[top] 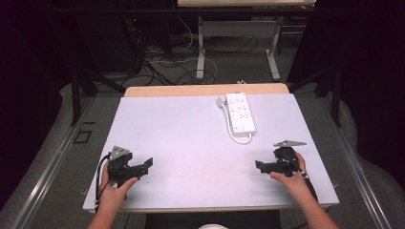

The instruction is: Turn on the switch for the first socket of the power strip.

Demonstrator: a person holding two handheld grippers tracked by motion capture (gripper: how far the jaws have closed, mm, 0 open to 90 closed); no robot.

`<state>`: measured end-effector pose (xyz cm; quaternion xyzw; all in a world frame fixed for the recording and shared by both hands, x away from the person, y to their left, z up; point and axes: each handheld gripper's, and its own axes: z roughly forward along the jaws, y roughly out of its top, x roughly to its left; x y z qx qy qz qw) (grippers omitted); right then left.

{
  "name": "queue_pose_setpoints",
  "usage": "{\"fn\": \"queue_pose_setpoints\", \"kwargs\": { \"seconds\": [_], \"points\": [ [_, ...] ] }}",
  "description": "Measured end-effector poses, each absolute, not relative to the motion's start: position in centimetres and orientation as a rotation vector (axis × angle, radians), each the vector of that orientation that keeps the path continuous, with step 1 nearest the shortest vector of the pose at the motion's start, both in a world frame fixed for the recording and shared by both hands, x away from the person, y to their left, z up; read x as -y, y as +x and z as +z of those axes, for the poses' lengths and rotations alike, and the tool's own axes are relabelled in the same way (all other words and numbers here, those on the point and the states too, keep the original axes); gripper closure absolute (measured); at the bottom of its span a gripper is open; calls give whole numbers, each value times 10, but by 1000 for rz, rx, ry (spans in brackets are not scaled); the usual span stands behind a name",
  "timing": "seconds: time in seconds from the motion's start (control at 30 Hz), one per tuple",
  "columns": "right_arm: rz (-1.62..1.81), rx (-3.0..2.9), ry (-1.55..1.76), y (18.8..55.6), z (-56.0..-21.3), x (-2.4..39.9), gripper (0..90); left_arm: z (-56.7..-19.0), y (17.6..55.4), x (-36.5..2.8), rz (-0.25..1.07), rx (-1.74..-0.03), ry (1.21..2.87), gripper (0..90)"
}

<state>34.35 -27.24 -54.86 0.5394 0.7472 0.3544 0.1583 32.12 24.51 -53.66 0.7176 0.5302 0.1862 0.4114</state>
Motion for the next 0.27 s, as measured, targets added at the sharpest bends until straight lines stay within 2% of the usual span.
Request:
{"fn": "queue_pose_setpoints", "kwargs": {
  "seconds": [0.27],
  "points": [
    [1021, -2125, 1552, 343, -547, 274, 2, -536, 321, -245, 470, -1332, 1803, 110]
  ]
}}
